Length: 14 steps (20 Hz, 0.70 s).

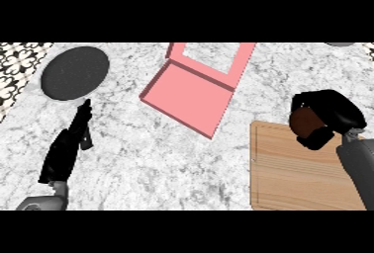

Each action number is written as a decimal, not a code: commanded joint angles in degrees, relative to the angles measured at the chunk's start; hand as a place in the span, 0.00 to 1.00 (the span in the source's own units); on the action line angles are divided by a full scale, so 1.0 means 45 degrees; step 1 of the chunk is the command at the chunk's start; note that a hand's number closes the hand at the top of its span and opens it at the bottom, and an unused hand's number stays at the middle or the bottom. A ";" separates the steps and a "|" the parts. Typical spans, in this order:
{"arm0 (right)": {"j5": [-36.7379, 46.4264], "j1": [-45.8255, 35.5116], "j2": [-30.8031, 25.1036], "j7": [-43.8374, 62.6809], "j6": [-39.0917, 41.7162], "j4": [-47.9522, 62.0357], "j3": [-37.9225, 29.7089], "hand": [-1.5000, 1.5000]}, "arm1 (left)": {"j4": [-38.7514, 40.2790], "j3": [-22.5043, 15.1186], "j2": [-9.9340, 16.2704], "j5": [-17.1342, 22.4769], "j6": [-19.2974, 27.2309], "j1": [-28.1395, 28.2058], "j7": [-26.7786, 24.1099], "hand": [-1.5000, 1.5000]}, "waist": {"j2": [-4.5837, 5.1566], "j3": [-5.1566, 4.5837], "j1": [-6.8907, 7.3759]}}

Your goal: Pick the cupcake from the cutting board and place it in the cardboard box

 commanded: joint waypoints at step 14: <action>-0.2846 -0.6192 0.1628 -0.5174 -0.0530 0.5480 -0.2613 1.00 | 0.0051 0.0352 -0.0087 -0.0064 0.0164 0.0503 -0.0022 0.50 | -0.0191 0.0013 -0.0686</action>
